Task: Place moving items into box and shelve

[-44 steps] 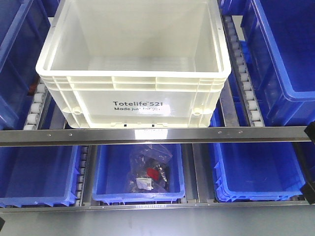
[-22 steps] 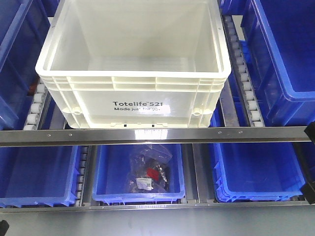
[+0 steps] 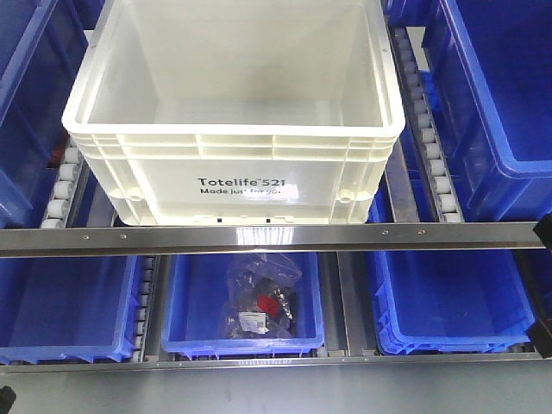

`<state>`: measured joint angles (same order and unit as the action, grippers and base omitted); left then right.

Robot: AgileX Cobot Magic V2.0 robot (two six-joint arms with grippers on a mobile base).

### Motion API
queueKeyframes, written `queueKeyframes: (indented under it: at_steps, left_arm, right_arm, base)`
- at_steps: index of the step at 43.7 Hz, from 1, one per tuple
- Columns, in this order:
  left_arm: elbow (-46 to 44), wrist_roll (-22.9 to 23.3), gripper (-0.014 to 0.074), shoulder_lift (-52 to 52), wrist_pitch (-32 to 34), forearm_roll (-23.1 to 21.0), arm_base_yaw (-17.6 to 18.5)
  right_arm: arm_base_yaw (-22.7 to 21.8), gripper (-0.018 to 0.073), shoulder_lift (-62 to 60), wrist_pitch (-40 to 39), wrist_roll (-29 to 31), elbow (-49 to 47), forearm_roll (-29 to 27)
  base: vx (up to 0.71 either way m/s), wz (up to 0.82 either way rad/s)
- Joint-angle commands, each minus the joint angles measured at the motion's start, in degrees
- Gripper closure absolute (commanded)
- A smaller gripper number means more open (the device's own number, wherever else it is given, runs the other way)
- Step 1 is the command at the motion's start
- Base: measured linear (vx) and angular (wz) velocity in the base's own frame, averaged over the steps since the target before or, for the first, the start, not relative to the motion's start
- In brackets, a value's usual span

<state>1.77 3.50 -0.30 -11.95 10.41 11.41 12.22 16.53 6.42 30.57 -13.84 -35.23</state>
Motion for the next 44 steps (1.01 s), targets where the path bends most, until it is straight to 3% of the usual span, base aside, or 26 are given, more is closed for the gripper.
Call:
queueKeyframes:
  at_steps: [1,2,12,14,24,28,44]
  left_arm:
    - [0.3,0.5,0.0605,-1.1,4.3,0.0,0.2]
    - [0.3,0.5,0.0605,-1.1,4.3,0.0,0.2]
    - [0.3,0.5,0.0605,-1.1,4.3,0.0,0.2]
    - [0.3,0.5,0.0605,-1.1,4.3,0.0,0.2]
    - [0.3,0.5,0.0605,-1.1,4.3,0.0,0.2]
    - [0.3,0.5,0.0604,-1.1,4.2,0.0,0.1]
    - [0.3,0.5,0.0604,-1.1,4.2,0.0,0.1]
  right_arm:
    - [-0.1,0.0567,0.7,-3.9,0.4,-1.8,-0.4]
    - [-0.1,0.0567,0.7,-3.2,-4.6,-1.5,13.3]
    - [-0.1,0.0567,0.0,-5.7,-27.2,2.8,34.5]
    - [-0.1,0.0567,-0.8,-7.2,-29.5,4.7,36.4]
    - [-0.1,0.0567,-11.4,-12.4,-31.8,15.7,36.0]
    - [-0.2,0.0567,-17.0,-5.2,-31.3,15.8,37.6]
    - [-0.1,0.0567,-17.0,-5.2,-31.3,15.8,37.4]
  base:
    - [0.00,0.00]
    - [0.00,0.00]
    - [0.00,0.00]
    - [0.00,0.00]
    - [0.00,0.00]
    - [0.00,0.00]
    - [0.00,0.00]
